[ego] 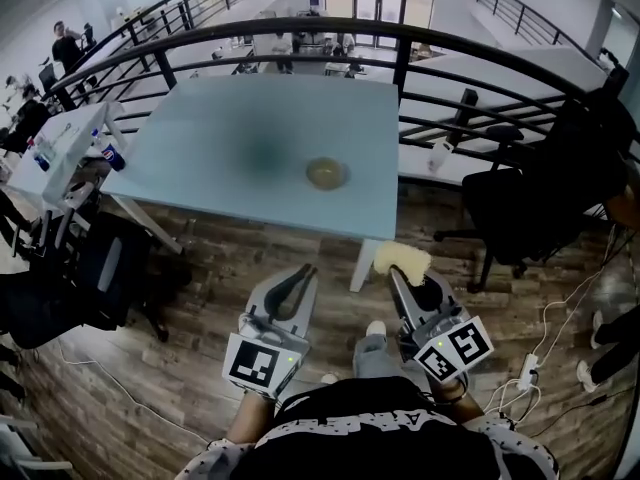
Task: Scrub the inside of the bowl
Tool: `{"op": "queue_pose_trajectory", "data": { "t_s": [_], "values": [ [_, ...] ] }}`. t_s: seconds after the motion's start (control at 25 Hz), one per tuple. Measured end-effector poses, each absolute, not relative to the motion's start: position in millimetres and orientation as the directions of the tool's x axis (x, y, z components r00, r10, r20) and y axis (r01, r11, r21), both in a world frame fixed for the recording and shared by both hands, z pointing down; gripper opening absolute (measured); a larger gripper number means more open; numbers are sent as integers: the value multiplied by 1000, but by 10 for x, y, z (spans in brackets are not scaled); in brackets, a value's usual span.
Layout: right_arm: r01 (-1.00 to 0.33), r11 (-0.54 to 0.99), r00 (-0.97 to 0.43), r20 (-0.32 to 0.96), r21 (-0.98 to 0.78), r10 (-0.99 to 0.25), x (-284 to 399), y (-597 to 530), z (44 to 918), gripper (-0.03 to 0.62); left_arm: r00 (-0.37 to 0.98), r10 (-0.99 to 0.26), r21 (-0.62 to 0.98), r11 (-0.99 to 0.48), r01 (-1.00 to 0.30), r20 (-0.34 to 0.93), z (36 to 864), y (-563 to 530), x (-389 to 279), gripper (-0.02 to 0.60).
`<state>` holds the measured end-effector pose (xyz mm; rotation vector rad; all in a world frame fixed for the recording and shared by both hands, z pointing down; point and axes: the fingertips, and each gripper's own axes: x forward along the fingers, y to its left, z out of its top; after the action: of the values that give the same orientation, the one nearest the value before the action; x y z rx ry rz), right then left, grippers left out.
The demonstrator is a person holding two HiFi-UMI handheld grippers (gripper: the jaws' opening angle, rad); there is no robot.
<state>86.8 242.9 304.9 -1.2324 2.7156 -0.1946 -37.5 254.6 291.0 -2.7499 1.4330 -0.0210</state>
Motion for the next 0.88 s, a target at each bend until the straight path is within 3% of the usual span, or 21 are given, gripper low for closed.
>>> {"op": "queue_pose_trajectory", "data": {
  "t_s": [0.88],
  "values": [
    [-675,699,-700,-95,-235,-708,1279,1087,3260,61,513,-857,-60,-515,-855,37,3007,1290,52,17]
  ]
}}
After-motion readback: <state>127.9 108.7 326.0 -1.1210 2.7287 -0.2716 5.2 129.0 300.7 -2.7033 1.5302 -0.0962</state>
